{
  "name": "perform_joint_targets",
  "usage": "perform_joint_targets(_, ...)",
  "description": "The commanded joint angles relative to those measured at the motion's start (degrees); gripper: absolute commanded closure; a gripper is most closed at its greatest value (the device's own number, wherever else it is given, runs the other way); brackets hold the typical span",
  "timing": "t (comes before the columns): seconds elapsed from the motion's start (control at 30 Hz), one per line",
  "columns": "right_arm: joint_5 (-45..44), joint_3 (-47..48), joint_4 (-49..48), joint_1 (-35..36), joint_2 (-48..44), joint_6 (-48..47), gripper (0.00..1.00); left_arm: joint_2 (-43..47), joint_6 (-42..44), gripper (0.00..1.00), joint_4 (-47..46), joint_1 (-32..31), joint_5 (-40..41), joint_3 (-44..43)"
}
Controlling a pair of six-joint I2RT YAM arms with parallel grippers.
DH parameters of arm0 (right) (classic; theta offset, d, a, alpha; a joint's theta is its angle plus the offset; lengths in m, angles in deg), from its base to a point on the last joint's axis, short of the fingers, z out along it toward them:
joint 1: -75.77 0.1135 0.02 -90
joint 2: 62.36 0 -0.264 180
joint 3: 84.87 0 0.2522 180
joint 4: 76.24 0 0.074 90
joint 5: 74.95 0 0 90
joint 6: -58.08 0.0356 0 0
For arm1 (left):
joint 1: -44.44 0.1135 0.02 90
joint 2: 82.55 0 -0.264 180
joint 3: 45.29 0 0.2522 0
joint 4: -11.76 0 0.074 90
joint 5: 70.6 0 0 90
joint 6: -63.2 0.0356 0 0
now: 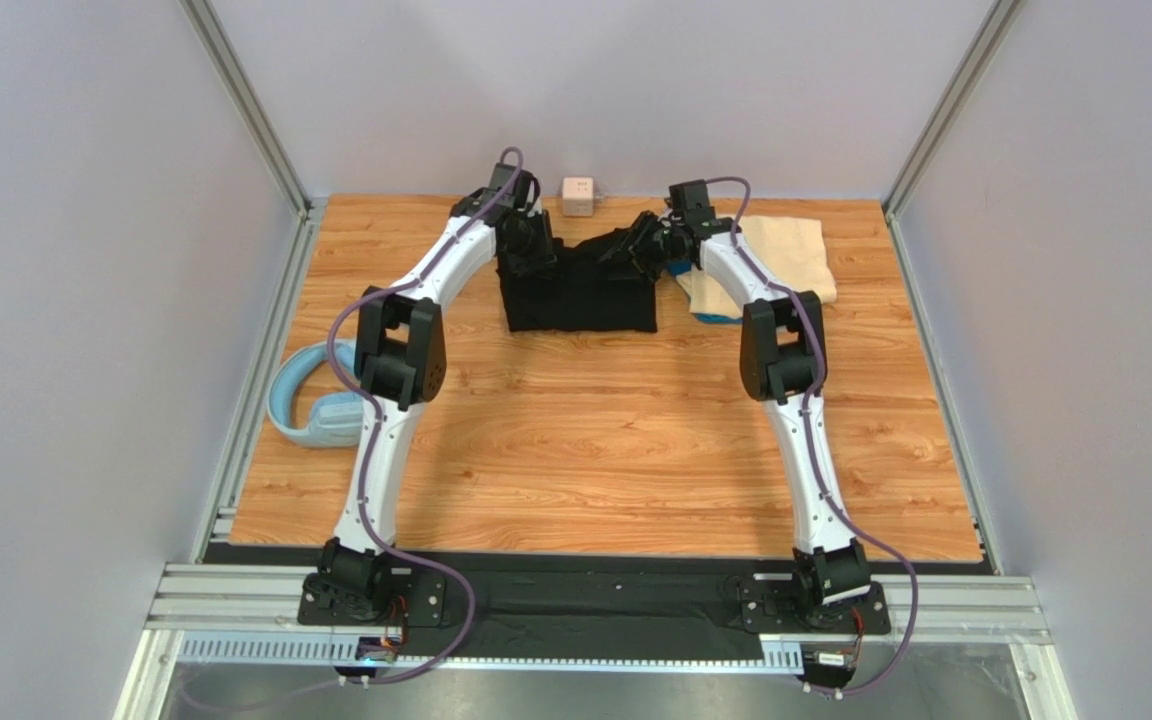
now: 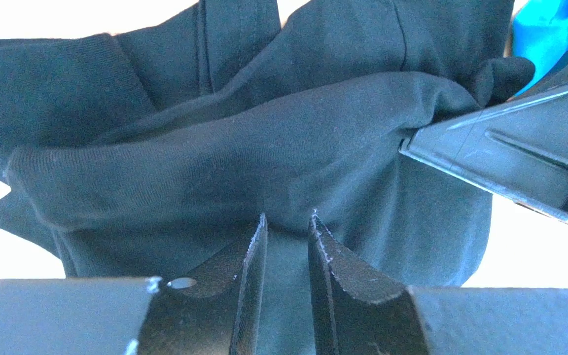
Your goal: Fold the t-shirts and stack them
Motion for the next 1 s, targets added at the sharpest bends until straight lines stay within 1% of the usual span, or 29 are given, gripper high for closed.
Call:
perform_joint_targets(0.0, -3.61, 7.04, -4.15, -0.44, 3.09, 5.75, 0.54, -2.29, -4.25, 0.66, -1.10, 1.43, -2.69, -3.50)
perform_joint_targets(0.07, -2.91, 8.19, -4.15, -0.79, 3.72, 7.24, 0.54, -3.70, -4.43, 0.66, -0.04, 1.60, -4.19, -4.21)
perform_joint_targets(0.17, -3.43, 6.27, -4.15, -0.88, 1.01, 5.24, 0.53, -3.36, -2.94, 0.68, 2.94, 1.69, -3.84, -4.21)
perform_joint_targets(0.2, -3.69, 5.30, -4.68, -0.88, -0.31, 4.88, 0.53, -2.66, -2.42, 0.68, 4.08, 1.60, -3.32, -2.82)
perform_joint_targets(0.23, -3.52, 3.72, -5.55, -0.97, -3.72, 4.36, 0.52, -0.22, -1.37, 0.69, 4.18, 1.69, -2.18, -1.24)
perform_joint_targets(0.27, -3.43, 0.31, -6.52, -0.88, -5.41, 4.09, 0.52, 1.46, -1.09, 0.69, 3.83, 1.60, -1.38, 0.61)
perform_joint_targets(0.3, -3.08, -1.64, -8.44, -0.88, -7.42, 4.09, 0.52, 3.13, -0.74, 0.69, 2.26, 1.60, -0.68, 4.97)
perform_joint_targets(0.33, -2.99, -3.22, -9.42, -0.88, -9.10, 4.09, 0.52, 6.80, -0.04, 0.69, 1.20, 1.60, 0.37, 7.28)
perform_joint_targets(0.4, -2.38, -6.73, -10.65, -0.88, -13.23, 3.04, 0.51, 9.99, 0.58, 0.69, -0.82, 1.69, 1.60, 12.37)
perform_joint_targets(0.47, -1.85, -8.41, -10.48, -0.62, -15.69, 2.07, 0.51, 13.16, 1.54, 0.69, -1.01, 1.60, 1.70, 13.89)
perform_joint_targets(0.63, 1.31, -11.75, -4.77, 0.00, -15.97, -2.76, 0.51, 16.33, 3.65, 0.69, -1.09, 1.52, -2.86, 17.05)
perform_joint_targets(0.73, 2.54, -14.05, -3.10, 0.79, -15.36, -3.73, 0.51, 17.38, 5.85, 0.69, -1.36, 0.82, -3.31, 20.56)
perform_joint_targets(0.83, 2.81, -12.48, 0.41, 1.93, -13.08, -6.09, 0.51, 17.30, 6.12, 0.69, -2.06, 0.72, -3.22, 24.78)
perform_joint_targets(0.87, 2.72, -11.60, 3.11, 2.19, -12.46, -6.54, 0.51, 17.13, 6.03, 0.70, -2.41, 0.72, -2.79, 26.53)
perform_joint_targets(0.97, 3.69, -8.78, 7.52, 2.81, -9.38, -8.04, 0.52, 16.68, 5.06, 0.71, -4.24, 0.72, 0.02, 29.09)
